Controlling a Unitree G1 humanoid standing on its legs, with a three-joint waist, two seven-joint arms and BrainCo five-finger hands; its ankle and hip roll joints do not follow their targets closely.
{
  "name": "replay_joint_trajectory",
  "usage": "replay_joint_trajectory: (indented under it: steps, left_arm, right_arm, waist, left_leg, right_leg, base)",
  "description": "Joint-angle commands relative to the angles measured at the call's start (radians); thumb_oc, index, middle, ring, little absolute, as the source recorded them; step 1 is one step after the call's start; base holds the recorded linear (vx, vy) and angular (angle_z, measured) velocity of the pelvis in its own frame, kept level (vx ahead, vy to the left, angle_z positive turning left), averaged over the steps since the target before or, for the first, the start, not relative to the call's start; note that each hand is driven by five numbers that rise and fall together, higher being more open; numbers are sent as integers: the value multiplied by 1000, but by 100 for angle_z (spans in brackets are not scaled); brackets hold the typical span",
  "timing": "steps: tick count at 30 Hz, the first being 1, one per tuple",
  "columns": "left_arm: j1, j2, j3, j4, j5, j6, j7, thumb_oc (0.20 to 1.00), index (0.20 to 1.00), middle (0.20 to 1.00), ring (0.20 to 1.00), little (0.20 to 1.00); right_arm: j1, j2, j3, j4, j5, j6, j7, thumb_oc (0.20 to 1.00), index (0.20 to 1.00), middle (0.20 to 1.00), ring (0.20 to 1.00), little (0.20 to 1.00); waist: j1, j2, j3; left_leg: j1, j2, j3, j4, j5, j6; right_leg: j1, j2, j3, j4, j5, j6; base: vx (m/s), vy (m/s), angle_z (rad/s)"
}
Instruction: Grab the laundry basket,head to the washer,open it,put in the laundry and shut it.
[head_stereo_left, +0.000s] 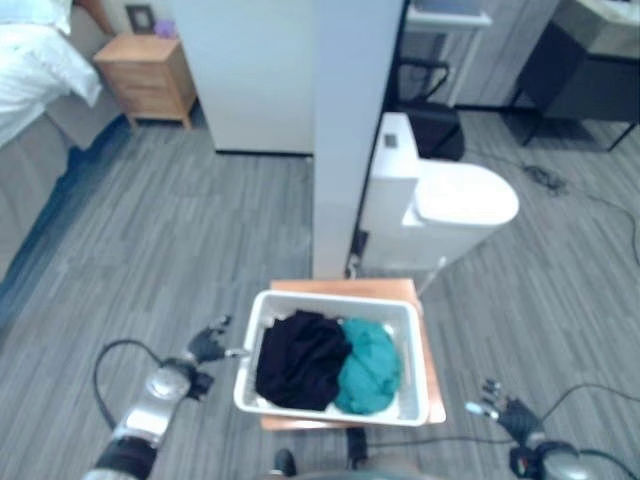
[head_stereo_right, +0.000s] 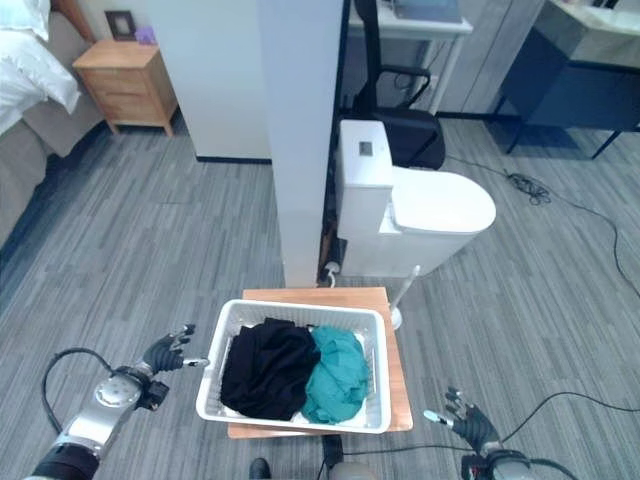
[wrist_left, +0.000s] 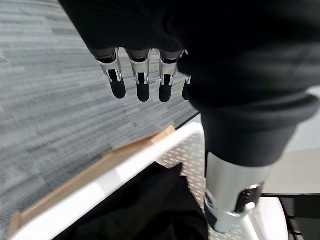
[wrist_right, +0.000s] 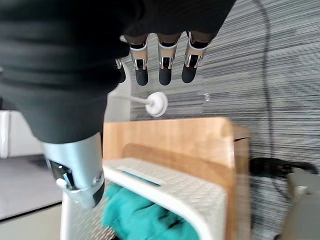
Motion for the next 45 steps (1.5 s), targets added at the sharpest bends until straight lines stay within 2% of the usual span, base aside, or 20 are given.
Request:
replay_joint_trajectory:
  steps: [1,2,3,4,8,15,28,37,45]
  left_arm:
    - [-164,25,-22,55,33,-10,63,1000,1000,1000,1000,1000]
    - [-221,35,-29,60,48,2,95,1000,1000,1000,1000,1000]
    - [-226,36,-30,62,48,2,96,1000,1000,1000,1000,1000]
    - [-280,46,-36,50,63,9,120,1000,1000,1000,1000,1000]
    - [-343,63,-45,18,76,17,140,1000,1000,1000,1000,1000]
    - [-378,99,-13,-57,142,47,171,1000,1000,1000,1000,1000]
    - [-388,130,35,-157,271,134,161,1000,1000,1000,1000,1000]
    - [-444,102,-6,-153,268,148,186,1000,1000,1000,1000,1000]
    - [-425,93,-12,-189,267,140,183,1000,1000,1000,1000,1000]
  right_arm:
    - [-53,-45,-20,-60,33,-24,-42,1000,1000,1000,1000,1000]
    - [-94,-57,-11,-76,35,-27,-66,1000,1000,1000,1000,1000]
    - [-97,-56,-11,-74,35,-28,-66,1000,1000,1000,1000,1000]
    - [-123,-59,-8,-91,48,-30,-83,1000,1000,1000,1000,1000]
    - [-154,-54,-8,-96,59,-39,-106,1000,1000,1000,1000,1000]
    - [-176,-15,0,-107,83,-45,-130,1000,1000,1000,1000,1000]
    - [-221,-2,20,-149,56,-20,-143,1000,1000,1000,1000,1000]
    - [-284,9,67,-193,65,-27,-177,1000,1000,1000,1000,1000]
    - [-267,7,88,-241,55,-27,-172,1000,1000,1000,1000,1000]
  waist:
    - [7,-6,49]
    - [9,-14,88]
    - [9,-14,86]
    - [10,-23,116]
    - [9,-33,143]
    - [7,-38,182]
    - [17,-45,220]
    - [19,-46,237]
    - [21,-45,233]
  left_leg:
    - [-84,34,-35,86,-27,0]
    - [-134,33,-39,108,-21,1]
    - [-143,33,-41,114,-22,1]
    - [-191,30,-45,133,-15,2]
    - [-278,21,-64,165,-5,2]
    - [-355,15,-80,175,12,-3]
    - [-415,7,-97,201,3,-2]
    - [-438,2,-98,206,4,1]
    - [-435,1,-102,208,-4,2]
  right_leg:
    - [-18,-47,-54,59,-35,64]
    - [-59,-50,-53,69,-26,64]
    - [-66,-51,-54,72,-26,64]
    - [-102,-54,-58,81,-16,63]
    - [-159,-64,-73,89,-4,61]
    - [-219,-75,-93,96,2,59]
    - [-277,-85,-107,133,-13,51]
    - [-303,-84,-108,140,-10,51]
    - [-301,-83,-105,137,-15,48]
  base:
    - [-234,-28,6]
    - [-173,-21,7]
    - [-291,-41,9]
    - [-174,-31,13]
    - [-119,-25,14]
    - [-35,-17,11]
    - [-4,-6,3]
    - [-2,-1,2]
    - [0,0,0]
